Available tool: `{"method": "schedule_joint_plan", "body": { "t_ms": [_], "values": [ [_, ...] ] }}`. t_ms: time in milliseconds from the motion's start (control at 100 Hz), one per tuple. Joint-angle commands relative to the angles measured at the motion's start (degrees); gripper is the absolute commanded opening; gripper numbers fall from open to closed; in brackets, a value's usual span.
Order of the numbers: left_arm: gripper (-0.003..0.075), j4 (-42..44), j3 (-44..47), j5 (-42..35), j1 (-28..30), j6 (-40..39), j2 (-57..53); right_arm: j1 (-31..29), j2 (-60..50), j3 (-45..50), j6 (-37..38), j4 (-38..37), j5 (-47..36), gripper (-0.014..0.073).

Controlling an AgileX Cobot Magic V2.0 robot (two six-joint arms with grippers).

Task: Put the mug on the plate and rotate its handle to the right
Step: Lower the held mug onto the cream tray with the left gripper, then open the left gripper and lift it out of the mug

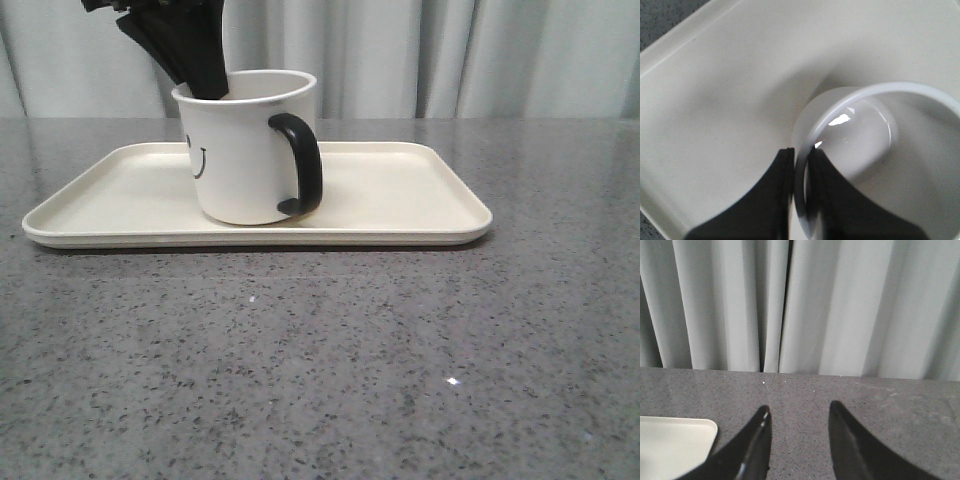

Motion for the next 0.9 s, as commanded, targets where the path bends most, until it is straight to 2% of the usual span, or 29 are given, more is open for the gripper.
{"method": "schedule_joint_plan", "body": {
  "t_ms": [0,610,890],
  "values": [
    [-0.0010,-1.6,-1.8,-1.3,-0.5,0.0,-2.6,-0.3,0.6,-1.9,-0.2,0.0,-3.7,0.0300],
    [0.0000,-1.6,-1.8,-1.1,-0.5,0.0,-2.6,-0.3,0.6,-1.9,-0.2,0.0,-3.7,0.0300],
    [0.0132,-1.6,-2.5,-0.7,-0.5,0.0,-2.6,-0.3,0.6,-1.9,-0.2,0.0,-3.5,0.0300]
  ]
}}
